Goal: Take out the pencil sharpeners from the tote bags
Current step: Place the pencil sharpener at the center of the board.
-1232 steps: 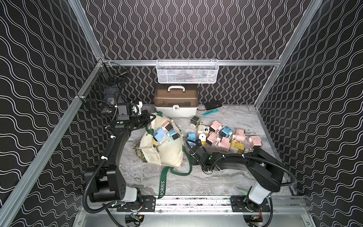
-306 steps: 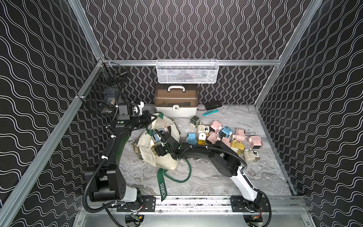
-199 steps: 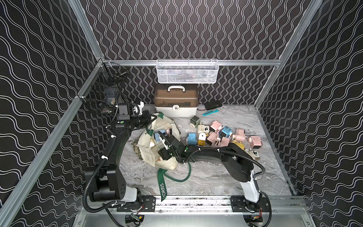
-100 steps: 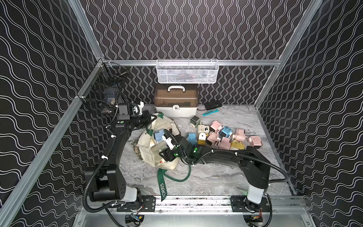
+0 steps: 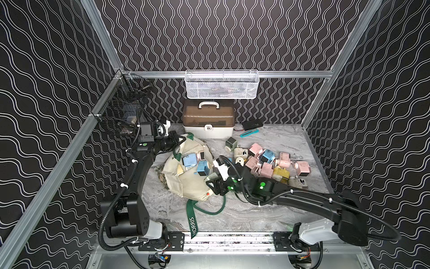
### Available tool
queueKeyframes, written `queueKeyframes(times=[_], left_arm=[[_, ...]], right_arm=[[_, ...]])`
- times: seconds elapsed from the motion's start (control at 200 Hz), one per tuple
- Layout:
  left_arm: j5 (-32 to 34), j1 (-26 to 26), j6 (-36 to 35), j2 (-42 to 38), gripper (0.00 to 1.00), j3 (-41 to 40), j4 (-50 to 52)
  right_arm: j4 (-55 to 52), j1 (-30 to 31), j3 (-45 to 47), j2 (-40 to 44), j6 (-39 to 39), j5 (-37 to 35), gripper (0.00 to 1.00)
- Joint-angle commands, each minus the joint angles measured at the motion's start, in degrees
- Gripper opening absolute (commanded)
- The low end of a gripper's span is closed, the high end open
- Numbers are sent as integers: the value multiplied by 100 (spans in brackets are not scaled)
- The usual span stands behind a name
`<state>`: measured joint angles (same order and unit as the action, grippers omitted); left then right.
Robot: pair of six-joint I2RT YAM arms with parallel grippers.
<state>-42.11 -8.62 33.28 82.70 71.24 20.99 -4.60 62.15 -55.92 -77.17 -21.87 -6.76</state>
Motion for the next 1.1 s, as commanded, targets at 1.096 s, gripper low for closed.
queueKeyframes(times=[1.096], left_arm=[[-34, -7, -6, -39, 0, 21, -227]], right_arm=[[-425, -2053, 1049, -1554, -1471, -1929, 75]])
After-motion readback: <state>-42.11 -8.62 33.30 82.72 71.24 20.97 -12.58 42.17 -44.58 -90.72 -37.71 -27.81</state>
